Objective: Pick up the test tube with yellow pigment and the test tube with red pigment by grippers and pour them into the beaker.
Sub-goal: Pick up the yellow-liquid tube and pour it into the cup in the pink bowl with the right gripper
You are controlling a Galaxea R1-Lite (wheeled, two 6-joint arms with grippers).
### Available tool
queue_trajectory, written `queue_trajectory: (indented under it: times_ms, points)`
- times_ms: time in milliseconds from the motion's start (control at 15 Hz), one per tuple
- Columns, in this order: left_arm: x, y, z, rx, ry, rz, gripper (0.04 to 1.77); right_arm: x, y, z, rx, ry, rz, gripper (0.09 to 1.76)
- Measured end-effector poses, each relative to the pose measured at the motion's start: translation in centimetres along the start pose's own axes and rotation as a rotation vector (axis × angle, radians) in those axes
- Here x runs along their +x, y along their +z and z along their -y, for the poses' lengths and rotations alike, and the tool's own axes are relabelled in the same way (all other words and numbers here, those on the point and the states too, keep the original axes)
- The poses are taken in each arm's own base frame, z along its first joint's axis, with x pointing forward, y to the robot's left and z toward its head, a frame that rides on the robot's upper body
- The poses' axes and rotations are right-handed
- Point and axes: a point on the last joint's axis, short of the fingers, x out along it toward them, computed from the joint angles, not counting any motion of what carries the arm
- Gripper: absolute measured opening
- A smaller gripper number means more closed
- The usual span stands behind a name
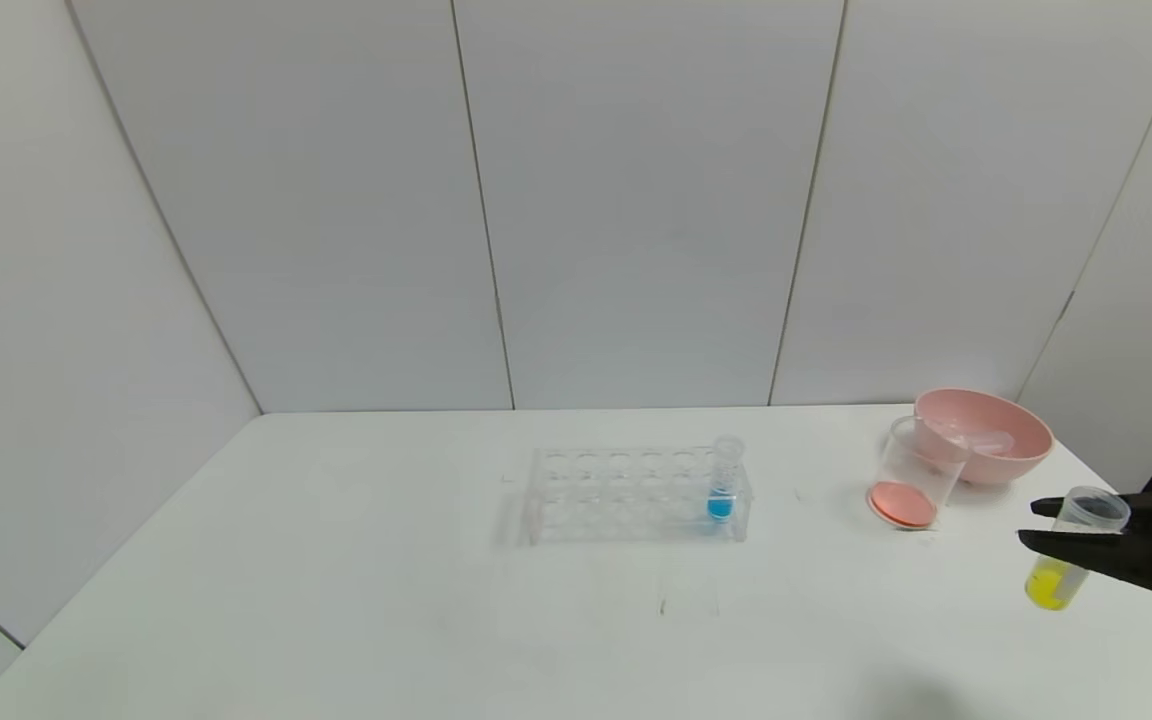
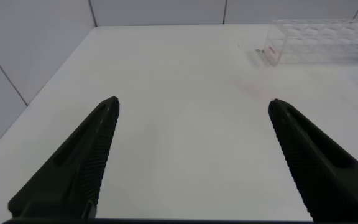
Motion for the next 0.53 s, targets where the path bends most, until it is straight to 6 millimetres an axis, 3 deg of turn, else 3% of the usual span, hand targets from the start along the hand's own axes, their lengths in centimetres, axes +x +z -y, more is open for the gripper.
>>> queue_trajectory:
  times_ms: [533]
  points:
    - [0.0,0.0,0.0,0.000,0.000,0.000,1.72,0.3,1.3,7.9,-0.093,-0.111,-0.111,0.55]
